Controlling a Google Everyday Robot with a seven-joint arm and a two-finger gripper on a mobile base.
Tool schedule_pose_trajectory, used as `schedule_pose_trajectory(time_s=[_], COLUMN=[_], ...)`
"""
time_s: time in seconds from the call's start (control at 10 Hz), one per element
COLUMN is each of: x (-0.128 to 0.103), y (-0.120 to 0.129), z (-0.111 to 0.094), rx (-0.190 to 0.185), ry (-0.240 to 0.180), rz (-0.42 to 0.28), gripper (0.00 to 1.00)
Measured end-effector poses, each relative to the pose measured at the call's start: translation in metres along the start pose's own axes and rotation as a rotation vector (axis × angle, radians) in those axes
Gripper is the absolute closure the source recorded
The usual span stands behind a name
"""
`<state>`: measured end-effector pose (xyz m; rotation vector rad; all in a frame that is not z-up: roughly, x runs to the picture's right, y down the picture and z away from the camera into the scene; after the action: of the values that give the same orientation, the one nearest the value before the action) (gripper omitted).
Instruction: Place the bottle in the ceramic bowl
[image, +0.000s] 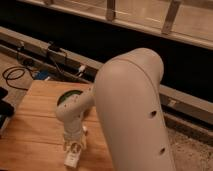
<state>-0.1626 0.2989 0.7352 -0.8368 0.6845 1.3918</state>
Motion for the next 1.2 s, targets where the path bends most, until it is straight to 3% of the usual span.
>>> schedule_pose_trajectory(time_s=[0.4, 0.7, 0.8, 1.2], x=[-0.001, -0.003, -0.007, -0.033], y=[0.002, 0.001, 0.002, -0.013], z=[0.007, 0.005, -0.002, -0.077], rx=[-0.009, -0.007, -0.013, -0.042], ry=[0.01, 0.002, -0.024, -0.162], rz=[0.006, 0.004, 0.001, 0.029], gripper=[0.97, 1.0, 1.0, 1.0])
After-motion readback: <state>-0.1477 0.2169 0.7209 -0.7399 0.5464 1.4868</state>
